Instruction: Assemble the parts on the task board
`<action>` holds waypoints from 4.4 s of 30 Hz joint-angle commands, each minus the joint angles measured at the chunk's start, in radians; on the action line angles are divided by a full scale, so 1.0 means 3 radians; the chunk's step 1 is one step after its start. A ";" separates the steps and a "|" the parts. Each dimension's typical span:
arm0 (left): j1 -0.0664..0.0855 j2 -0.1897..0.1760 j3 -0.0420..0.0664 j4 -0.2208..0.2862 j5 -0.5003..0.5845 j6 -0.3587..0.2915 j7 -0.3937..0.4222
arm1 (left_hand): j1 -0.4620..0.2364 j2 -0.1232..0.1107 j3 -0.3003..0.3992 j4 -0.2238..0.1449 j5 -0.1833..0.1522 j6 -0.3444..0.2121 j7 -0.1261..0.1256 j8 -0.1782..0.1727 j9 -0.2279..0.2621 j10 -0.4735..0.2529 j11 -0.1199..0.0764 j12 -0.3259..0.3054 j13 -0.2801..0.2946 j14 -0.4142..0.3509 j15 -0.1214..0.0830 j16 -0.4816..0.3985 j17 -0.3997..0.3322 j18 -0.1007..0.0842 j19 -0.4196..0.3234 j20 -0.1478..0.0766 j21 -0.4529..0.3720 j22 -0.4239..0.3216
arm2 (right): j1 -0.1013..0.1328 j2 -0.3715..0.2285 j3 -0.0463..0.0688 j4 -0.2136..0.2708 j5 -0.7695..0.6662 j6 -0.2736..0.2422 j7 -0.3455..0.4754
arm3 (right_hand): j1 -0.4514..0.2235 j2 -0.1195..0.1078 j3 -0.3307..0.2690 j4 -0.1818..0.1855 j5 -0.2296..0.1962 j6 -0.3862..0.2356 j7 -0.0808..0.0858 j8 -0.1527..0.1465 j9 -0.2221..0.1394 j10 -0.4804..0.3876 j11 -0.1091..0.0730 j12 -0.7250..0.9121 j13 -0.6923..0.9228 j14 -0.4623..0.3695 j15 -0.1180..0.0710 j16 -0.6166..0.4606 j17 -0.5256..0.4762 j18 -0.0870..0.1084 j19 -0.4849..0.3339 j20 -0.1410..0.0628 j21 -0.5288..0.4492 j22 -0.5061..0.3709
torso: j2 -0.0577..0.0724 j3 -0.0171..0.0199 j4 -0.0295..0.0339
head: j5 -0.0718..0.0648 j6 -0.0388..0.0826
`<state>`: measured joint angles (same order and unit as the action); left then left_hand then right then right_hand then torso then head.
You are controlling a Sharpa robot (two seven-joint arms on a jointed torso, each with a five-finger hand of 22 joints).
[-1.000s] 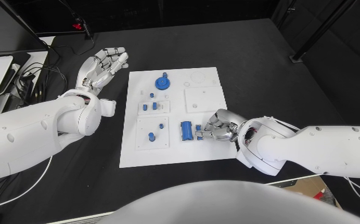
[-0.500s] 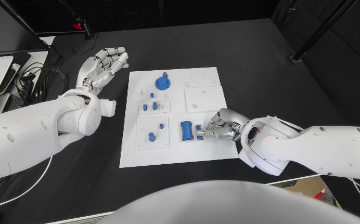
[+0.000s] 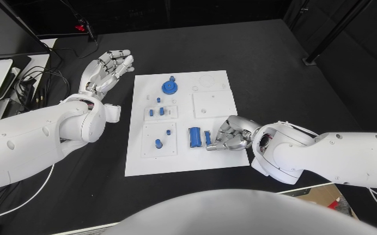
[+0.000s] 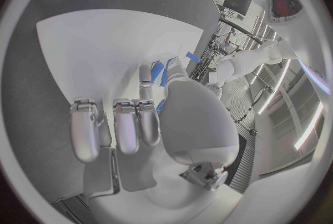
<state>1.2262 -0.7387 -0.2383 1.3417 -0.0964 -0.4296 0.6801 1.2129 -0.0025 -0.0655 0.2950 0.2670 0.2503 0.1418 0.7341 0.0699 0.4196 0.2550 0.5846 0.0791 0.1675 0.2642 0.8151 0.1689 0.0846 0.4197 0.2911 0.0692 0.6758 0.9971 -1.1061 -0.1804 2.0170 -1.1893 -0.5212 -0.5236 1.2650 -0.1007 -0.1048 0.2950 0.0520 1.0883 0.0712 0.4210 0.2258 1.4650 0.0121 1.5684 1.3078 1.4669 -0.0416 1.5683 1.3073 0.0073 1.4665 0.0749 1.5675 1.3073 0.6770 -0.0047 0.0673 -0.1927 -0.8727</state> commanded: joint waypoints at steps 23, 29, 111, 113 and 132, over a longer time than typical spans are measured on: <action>-0.0001 -0.0001 0.0003 0.0005 0.0002 0.0030 0.0220 | 0.0007 0.0040 -0.0020 -0.0009 0.0022 -0.0018 0.0514 0.0021 -0.0004 -0.0027 0.0008 0.0024 -0.0006 -0.0015 -0.0010 0.0017 -0.0008 0.0006 -0.0001 -0.0003 0.0021 -0.0007 | 0.0003 0.0114 0.0001 -0.0094 -0.0112 0.0194 -0.0171 | 0.0340 0.0372 0.0070 -0.0068 0.0185 -0.0134 -0.0033 0.0134 0.0215 0.0353 -0.0040 0.0008 0.0877 0.0346 -0.0036 0.0008 0.0878 -0.0024 0.0348 -0.0044 0.0011 0.0878 | -0.0002 -0.0004 0.0007 | 0.0000 0.0000; -0.0001 -0.0004 0.0003 0.0005 0.0002 0.0029 0.0219 | 0.0007 0.0040 -0.0020 -0.0009 0.0022 -0.0018 0.0514 0.0021 -0.0004 -0.0027 0.0008 0.0024 -0.0006 -0.0015 -0.0010 0.0017 -0.0008 0.0006 -0.0001 -0.0003 0.0021 -0.0007 | 0.0003 0.0122 0.0001 -0.0092 -0.0121 0.0270 -0.0204 | 0.0427 0.0370 0.0072 -0.0098 0.0197 -0.0149 -0.0037 0.0147 0.0244 0.0353 -0.0045 0.0008 0.0877 0.0346 -0.0037 0.0008 0.0878 -0.0024 0.0348 -0.0045 0.0011 0.0878 | -0.0002 -0.0005 0.0003 | -0.0001 0.0000; -0.0587 -0.0138 0.0794 0.0761 0.0321 -0.1135 -0.0534 | -0.3271 0.0008 0.0218 -0.0983 -0.0890 -0.0587 -0.0473 -0.1980 -0.0233 -0.1399 -0.0850 -0.1500 -0.0264 -0.0558 -0.0881 -0.2145 -0.0563 -0.0282 -0.1399 -0.0970 -0.0231 -0.1893 | 0.0176 0.1087 0.0601 -0.1490 0.3964 -0.0829 0.3479 | -0.4217 0.0336 0.0349 -0.0983 -0.0173 -0.3628 -0.0237 -0.1403 -0.0753 -0.4883 -0.0040 -0.5228 -0.4359 -0.4890 0.0139 -0.5228 -0.4358 -0.0024 -0.4888 -0.0250 -0.5225 -0.4358 | -0.0443 0.0016 -0.0224 | 0.0642 0.0909; -0.0587 -0.0138 0.0794 0.0761 0.0321 -0.1135 -0.0534 | -0.3321 0.0008 0.0218 -0.0983 -0.0890 -0.0834 -0.0473 -0.2009 -0.0233 -0.1399 -0.0850 -0.1529 -0.0264 -0.0558 -0.0881 -0.2182 -0.0563 -0.0282 -0.1399 -0.0970 -0.0231 -0.1918 | 0.0176 0.1087 0.0601 -0.1490 0.3964 -0.0829 0.3479 | -0.4217 0.0336 0.0349 -0.0983 -0.0173 -0.3628 -0.0237 -0.1403 -0.0753 -0.4883 -0.0040 -0.5228 -0.4359 -0.4890 0.0139 -0.5228 -0.4358 -0.0024 -0.4888 -0.0250 -0.5225 -0.4358 | -0.0443 0.0016 -0.0224 | 0.0642 0.0909; -0.0587 -0.0138 0.0794 0.0761 0.0321 -0.1135 -0.0534 | -0.3711 0.0008 0.0218 -0.0983 -0.0890 -0.0834 -0.0473 -0.2447 -0.0233 -0.1399 -0.0850 -0.1949 -0.0264 -0.0558 -0.0881 -0.2477 -0.0563 -0.0282 -0.1399 -0.0970 -0.0231 -0.2253 | 0.0176 0.1087 0.0601 -0.1490 0.3964 -0.0829 0.3479 | -0.4217 0.0336 0.0349 -0.0983 -0.0173 -0.3628 -0.0237 -0.1403 -0.0753 -0.4883 -0.0040 -0.5228 -0.4359 -0.4890 0.0139 -0.5228 -0.4358 -0.0024 -0.4888 -0.0250 -0.5225 -0.4358 | -0.0443 0.0016 -0.0224 | 0.0642 0.0909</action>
<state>1.0483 -0.7798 -0.0014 1.5681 0.0130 -0.7651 0.5200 0.1386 0.0032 0.0001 0.0058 0.0075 0.0090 0.0004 0.0508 0.0016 0.0069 -0.0001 0.0432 0.0010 0.0031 0.0067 0.0978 0.0009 0.0062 0.0105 -0.0001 0.0033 0.0170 1.0482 -0.7807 -0.0009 1.5685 0.0009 -0.7633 0.5141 0.0064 -0.0006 0.0002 0.0042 0.0029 0.0053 -0.0003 0.0037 0.0016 0.0054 0.0000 0.0036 0.0014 0.0038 -0.0001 0.0036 0.0013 0.0070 0.0052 0.0000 0.0034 0.0012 0.5442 -0.0001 0.0000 0.0000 -0.6000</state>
